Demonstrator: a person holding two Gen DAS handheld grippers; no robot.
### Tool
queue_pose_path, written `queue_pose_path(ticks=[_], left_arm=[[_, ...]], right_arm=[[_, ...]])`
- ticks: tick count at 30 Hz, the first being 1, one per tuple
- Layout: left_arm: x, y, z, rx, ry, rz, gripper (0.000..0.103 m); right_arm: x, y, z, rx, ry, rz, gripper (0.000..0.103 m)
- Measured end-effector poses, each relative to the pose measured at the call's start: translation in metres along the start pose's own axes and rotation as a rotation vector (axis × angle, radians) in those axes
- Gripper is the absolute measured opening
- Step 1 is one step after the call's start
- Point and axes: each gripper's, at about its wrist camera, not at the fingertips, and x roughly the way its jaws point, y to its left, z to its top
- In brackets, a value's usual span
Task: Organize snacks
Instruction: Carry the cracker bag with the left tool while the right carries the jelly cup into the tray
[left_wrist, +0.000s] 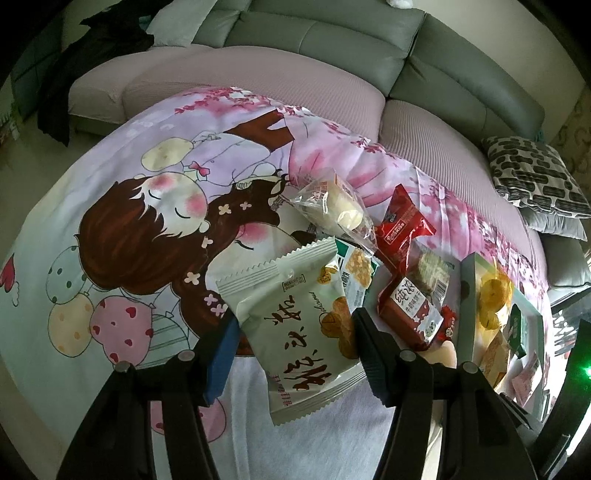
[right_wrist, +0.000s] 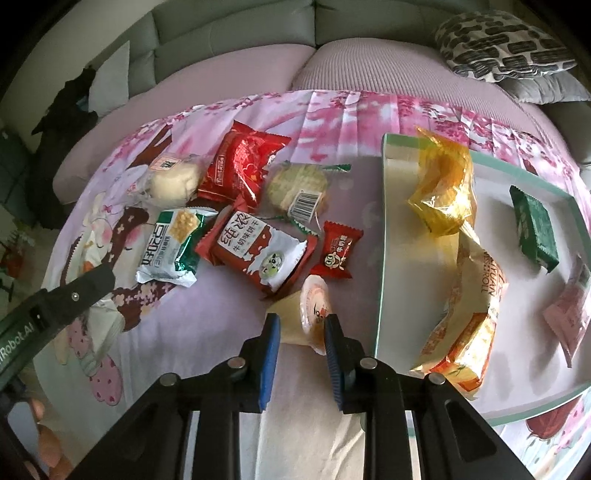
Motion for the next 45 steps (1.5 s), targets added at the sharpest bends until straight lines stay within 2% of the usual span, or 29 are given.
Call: queue_pose_path(ticks=[4,8,14,26,34,45], left_arm=[[0.001,0.003,0.0,-0.011,0.003,-0.008,0.063],[0.001,0.005,0.0,-0.02,0.004,-0.018,0.063],[0.001,0.007,0.0,-0.031,0.008,-0.036,0.063],[0.002,0.009,0.0,-0.041,0.013,-0.05,0.063],[0.001,0.008,0.001,-0.04,0.009,-0.048,0.063],[-0.002,0.005,0.001,-0.028,0.0,-0.042,0.063]], right_arm=[[0.002,0.002,-0.002,-0.009,0.004,-0.005,0.032],[0.01,0.007,-0.004,-0.025,0.026,-0.019,0.042],[0.018,0.012,-0.005,-0.053,0.034,-0.062,0.045],[0.027,0.018,-0.001,-0.081,0.015,-0.118,0.045],[0.011,0.012,0.002,-0.052,-0.019,-0.073,0.04],[-0.015,0.014,0.002,-0.051,-0.08,-0.033,0.04]])
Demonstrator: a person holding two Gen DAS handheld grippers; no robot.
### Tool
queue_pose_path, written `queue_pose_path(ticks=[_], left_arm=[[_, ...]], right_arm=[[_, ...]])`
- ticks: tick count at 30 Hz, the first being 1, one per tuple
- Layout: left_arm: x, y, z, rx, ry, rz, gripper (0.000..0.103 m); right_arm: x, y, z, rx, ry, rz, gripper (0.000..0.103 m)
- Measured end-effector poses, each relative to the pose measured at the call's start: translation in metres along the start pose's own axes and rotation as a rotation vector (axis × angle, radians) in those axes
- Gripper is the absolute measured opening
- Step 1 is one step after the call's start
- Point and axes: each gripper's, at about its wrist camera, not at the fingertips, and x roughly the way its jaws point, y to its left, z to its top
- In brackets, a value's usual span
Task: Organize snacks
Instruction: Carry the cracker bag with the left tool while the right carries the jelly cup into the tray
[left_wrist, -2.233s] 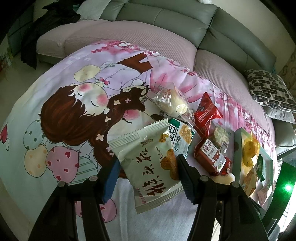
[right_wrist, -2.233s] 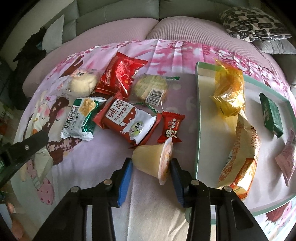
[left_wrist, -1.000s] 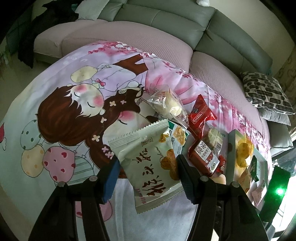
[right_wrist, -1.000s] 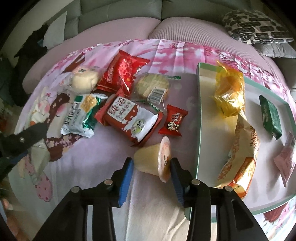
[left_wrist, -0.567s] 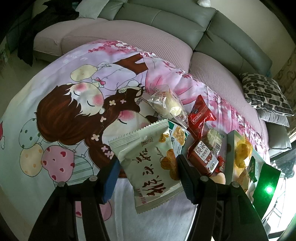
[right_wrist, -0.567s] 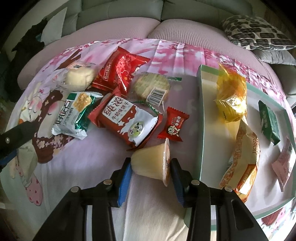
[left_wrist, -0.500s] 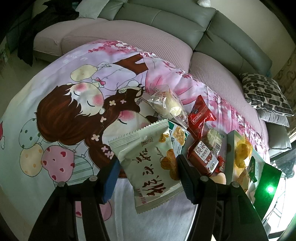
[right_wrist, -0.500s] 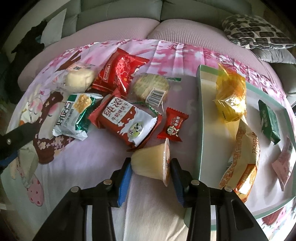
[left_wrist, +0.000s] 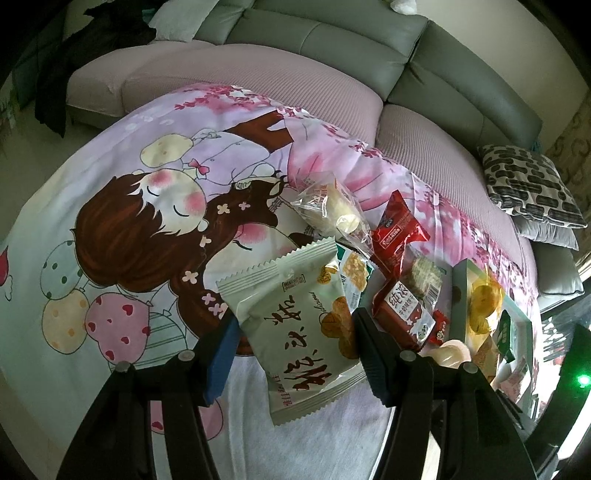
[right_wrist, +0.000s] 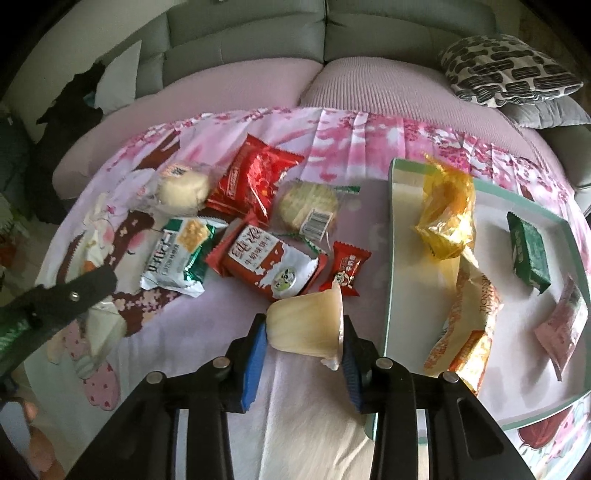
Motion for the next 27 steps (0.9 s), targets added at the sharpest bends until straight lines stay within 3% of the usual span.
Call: queue_pose_path(ticks=[17,27], left_arm=[[-0.007,-0.021,-0.004,0.054,-0.02,-0.019,0.063],[-0.01,-0.077,-0.017,0.184,-0.023,-0.113,0.063]], right_arm=[[-0.03,-0.02,0.006,0.063,-0.068,0.033,0.04],[-0.064,-0.088,0.012,0.224,-0.157,-0.02,0.04]])
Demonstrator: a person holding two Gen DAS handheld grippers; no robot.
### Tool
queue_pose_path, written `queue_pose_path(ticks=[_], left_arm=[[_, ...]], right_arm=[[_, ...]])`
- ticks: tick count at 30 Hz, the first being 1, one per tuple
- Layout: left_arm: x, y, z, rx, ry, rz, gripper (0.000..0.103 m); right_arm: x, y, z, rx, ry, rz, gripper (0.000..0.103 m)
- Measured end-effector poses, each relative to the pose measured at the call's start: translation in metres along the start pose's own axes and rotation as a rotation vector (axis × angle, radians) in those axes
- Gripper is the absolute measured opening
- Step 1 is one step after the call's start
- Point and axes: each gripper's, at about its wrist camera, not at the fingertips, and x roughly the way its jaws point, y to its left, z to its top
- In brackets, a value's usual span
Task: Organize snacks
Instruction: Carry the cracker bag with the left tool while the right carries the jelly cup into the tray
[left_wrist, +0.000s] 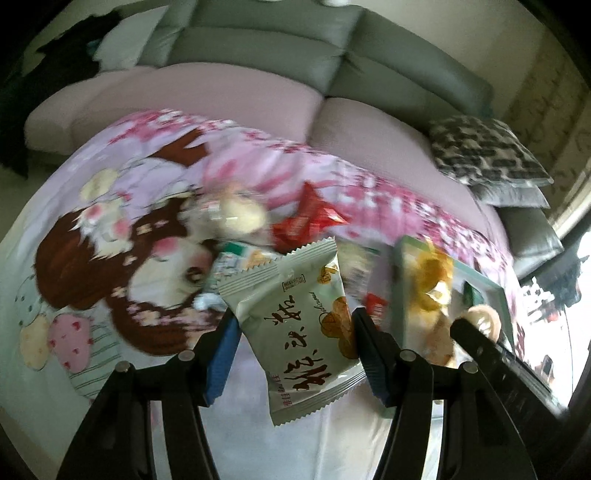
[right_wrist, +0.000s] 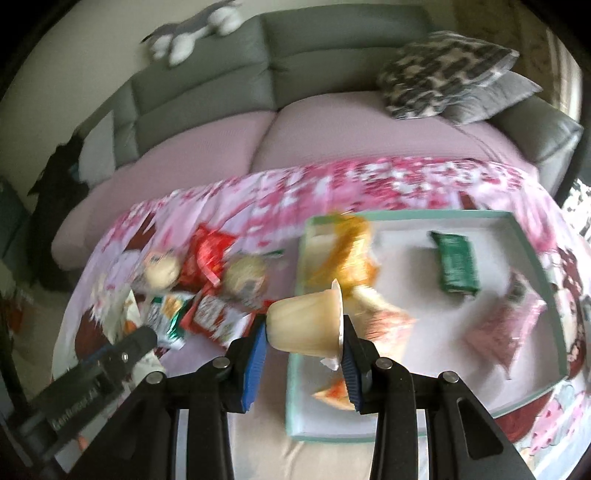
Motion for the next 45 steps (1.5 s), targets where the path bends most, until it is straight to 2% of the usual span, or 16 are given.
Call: queue_pose_path(ticks=[7,15,25,38,45], left_arm=[[0.011,-0.056,-0.008,0.133,0.028,-0.07,0.063],[0.039,-0.097,-0.015,0.246,0.082,-0.076,0.063],[0.064,-0.125,-0.02,0.353,0.087,-0.062,0.063],[0.076,-0.146,-0.023,0.396,0.095,-0.075,0.063],[0.07,-0.146,-0.022,0.386,0.105,-0.076,0.073]], right_arm=[[-0.008,-0.063,0.009,0.145,-0.016,-0.08,0.04],[-0.001,-0.108,0.005,0.244,0.009,-0.126,0.04],[0.015,-0.118,-0.001,0.279,0.054,-0.116,0.04],[0.02,-0.127,0.001,0.301,0.07,-0.118,0.04],[0.015,-0.13,0.002,0.313,0.056,-0.119,0.04]])
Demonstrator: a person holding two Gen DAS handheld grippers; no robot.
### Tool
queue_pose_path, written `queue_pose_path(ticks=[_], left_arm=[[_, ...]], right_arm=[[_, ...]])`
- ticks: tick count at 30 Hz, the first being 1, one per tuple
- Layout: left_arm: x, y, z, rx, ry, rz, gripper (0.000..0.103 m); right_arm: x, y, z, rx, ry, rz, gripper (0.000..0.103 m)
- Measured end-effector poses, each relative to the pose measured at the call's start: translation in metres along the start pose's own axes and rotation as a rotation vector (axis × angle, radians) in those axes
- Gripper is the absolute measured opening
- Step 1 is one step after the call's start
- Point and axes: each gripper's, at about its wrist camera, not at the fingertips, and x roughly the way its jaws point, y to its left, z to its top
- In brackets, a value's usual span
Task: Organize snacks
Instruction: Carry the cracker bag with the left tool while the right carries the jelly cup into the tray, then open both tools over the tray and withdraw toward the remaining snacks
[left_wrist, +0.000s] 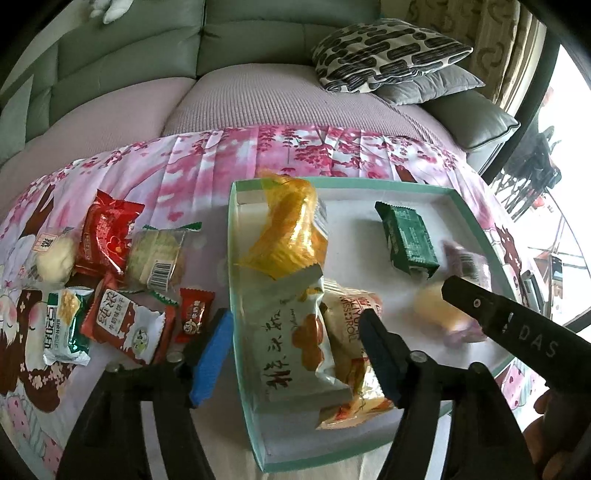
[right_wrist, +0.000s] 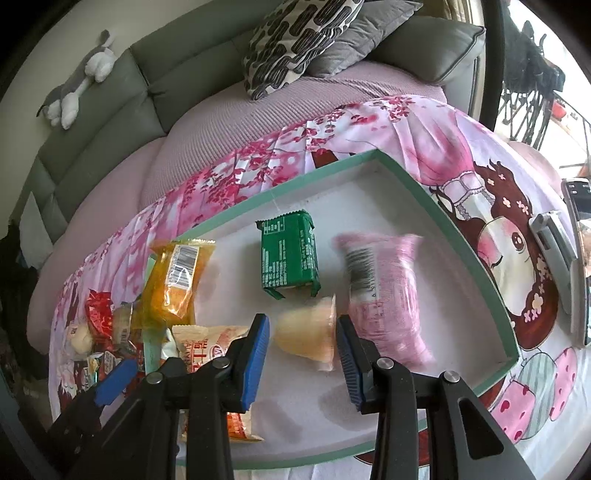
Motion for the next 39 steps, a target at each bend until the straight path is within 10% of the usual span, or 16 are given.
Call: queue_pose_path(ticks=[13,23,39], left_arm=[[-0.027,0.013,0.002,-0.058,-0.087,-0.001,0.077],[-0.038,0.062,0.0,-0.23,-0.167,0.189,0.095],[-0.043,0.117,-0.003,-0.334,-0.187,0.378,0.101]], right_arm=[[-0.006,0.0,0.001,0.0,-0.006,0.008,0.041],[-0.005,0.009,-0.001,-0.035,0.002,-0.013,0.076],[0.001,0.034,-0.002,-0.1,-0.015,-0.022,0.103]])
